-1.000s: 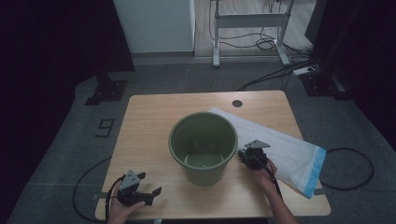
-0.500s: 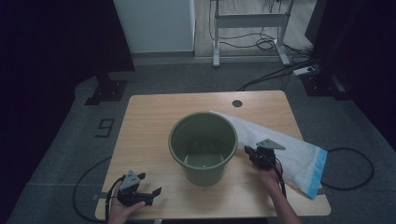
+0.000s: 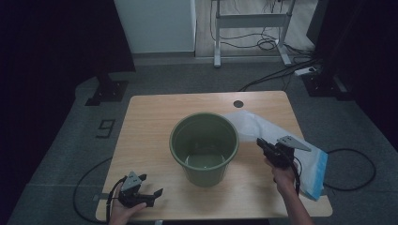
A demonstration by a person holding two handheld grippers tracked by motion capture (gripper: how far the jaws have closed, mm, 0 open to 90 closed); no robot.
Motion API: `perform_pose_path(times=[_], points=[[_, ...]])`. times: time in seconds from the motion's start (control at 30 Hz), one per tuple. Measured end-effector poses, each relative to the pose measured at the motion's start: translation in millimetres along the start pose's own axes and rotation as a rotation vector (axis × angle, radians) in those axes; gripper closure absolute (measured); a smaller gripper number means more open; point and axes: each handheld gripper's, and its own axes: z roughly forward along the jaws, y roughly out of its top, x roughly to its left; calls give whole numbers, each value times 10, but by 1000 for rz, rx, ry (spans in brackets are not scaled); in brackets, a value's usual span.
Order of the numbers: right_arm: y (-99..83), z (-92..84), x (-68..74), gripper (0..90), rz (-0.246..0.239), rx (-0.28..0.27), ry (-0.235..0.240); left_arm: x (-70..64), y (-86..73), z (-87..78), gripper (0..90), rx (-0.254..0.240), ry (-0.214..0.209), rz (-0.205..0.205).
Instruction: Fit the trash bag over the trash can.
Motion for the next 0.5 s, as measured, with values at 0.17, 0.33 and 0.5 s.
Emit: perform_pose_path(times=[0.17,0.33,0.5], points=[[64,-75,-20,887,26,-38,6,1,-1,2,71,0,0,-1],[183,-174,-36,887,39,-77,7,0,-6,8,70,2,0,-1],[264,-240,-27,887,35,-101,9,0,-5,3,71,-1,-1,-4]])
